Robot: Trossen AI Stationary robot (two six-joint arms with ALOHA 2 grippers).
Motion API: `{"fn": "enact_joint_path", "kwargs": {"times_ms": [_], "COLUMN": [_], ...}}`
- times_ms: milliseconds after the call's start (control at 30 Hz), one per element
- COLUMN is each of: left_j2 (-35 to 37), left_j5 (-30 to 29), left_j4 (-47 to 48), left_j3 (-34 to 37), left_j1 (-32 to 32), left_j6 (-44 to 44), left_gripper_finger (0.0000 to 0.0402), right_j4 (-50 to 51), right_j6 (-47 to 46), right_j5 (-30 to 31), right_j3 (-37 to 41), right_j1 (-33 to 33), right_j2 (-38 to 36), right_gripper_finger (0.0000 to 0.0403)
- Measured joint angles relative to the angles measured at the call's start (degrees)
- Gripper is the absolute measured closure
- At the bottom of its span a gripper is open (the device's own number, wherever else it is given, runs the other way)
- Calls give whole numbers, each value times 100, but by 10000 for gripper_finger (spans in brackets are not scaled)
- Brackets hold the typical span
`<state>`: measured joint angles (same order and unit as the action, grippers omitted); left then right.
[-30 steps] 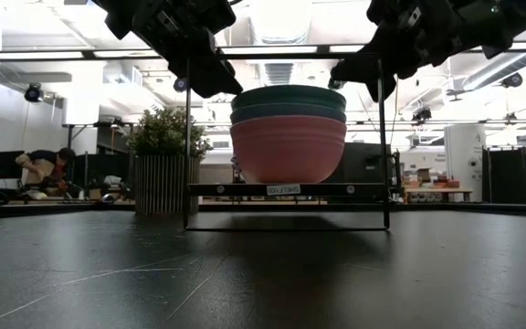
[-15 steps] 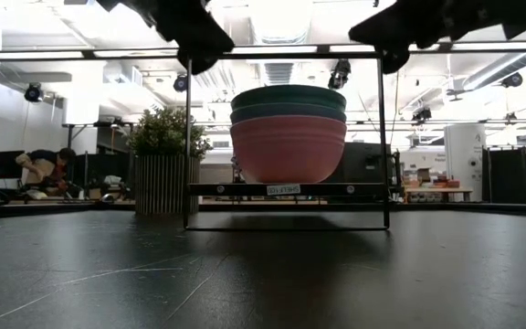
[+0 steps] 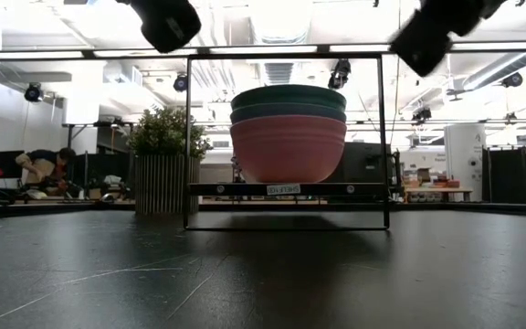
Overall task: Place and stack bowls onto a shelf
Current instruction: Stack the white paper bowl on top of the white paper bowl on the shelf
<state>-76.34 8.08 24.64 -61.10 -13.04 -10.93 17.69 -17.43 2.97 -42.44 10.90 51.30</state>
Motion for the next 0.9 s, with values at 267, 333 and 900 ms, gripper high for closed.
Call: {"fn": "enact_joint_path", "kwargs": {"times_ms": [267,333,900], "left_j2": [0,0,22], "left_j5": [-311,-315,-572], "left_j4": [-3,-2,321], "left_j3": [2,2,11], "left_j1": [-277,-277,-223], "left_j6": [376,520,1041], "left_gripper_finger": [401,401,401], "right_j4": [2838,3142,3478], "right_j6": [-900,-1111,-1668], "right_j5": [-565,-782,-1440], "right_j3": [-400,-339,-279], "right_j1": [70,140,1043], "right_j2": [396,455,1619], "right_gripper_finger": [394,394,224]}}
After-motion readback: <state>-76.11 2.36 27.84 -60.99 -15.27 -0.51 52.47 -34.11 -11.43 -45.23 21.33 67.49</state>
